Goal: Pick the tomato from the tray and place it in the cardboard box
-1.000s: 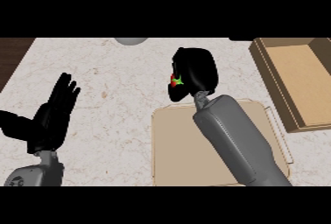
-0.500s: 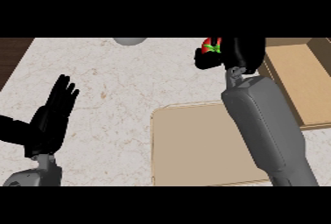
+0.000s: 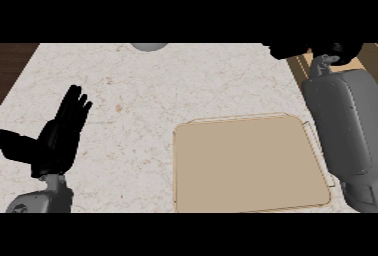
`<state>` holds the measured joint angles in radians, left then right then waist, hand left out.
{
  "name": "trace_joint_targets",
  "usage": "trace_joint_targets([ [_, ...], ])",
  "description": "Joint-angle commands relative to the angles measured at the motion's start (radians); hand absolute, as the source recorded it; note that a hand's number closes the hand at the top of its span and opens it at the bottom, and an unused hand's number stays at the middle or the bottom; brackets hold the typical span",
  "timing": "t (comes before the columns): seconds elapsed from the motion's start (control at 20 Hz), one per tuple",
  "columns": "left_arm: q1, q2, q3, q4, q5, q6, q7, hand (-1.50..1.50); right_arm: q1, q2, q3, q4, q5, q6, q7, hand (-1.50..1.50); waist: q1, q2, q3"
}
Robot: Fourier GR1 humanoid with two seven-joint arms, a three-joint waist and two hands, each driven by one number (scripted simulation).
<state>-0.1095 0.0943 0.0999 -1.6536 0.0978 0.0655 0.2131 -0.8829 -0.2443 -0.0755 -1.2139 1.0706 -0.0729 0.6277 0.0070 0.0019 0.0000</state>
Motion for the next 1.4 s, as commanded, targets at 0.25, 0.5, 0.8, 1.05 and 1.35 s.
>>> trace_joint_targets([
  [0.25, 0.03, -0.006, -0.011, -0.001, -0.011, -0.007, -0.025, 0.0, -0.036, -0.17, -0.091, 0.277, 0.032, -0.103, -0.162, 1.5, 0.008, 0.002, 0.0],
  [0.5, -0.015, -0.001, 0.015, 0.031, 0.026, -0.02, -0.024, 0.0, -0.018, -0.238, -0.127, 0.489, 0.044, -0.222, -0.303, 1.5, 0.015, 0.007, 0.0],
  [0.8, -0.05, -0.019, -0.016, 0.042, -0.015, 0.008, -0.024, 0.0, -0.049, -0.309, -0.082, 0.701, 0.116, -0.091, -0.322, 1.5, 0.027, 0.016, 0.0],
  [1.05, -0.042, -0.004, -0.019, -0.003, -0.015, 0.007, 0.02, 0.0, -0.07, -0.357, -0.139, 0.873, 0.067, 0.043, -0.357, -1.5, 0.041, 0.017, 0.002],
  [1.35, -0.066, -0.032, -0.042, 0.005, -0.024, 0.022, 0.024, 0.0, -0.033, -0.363, -0.237, 0.859, -0.014, -0.256, -0.558, -1.5, 0.036, 0.02, 0.005],
])
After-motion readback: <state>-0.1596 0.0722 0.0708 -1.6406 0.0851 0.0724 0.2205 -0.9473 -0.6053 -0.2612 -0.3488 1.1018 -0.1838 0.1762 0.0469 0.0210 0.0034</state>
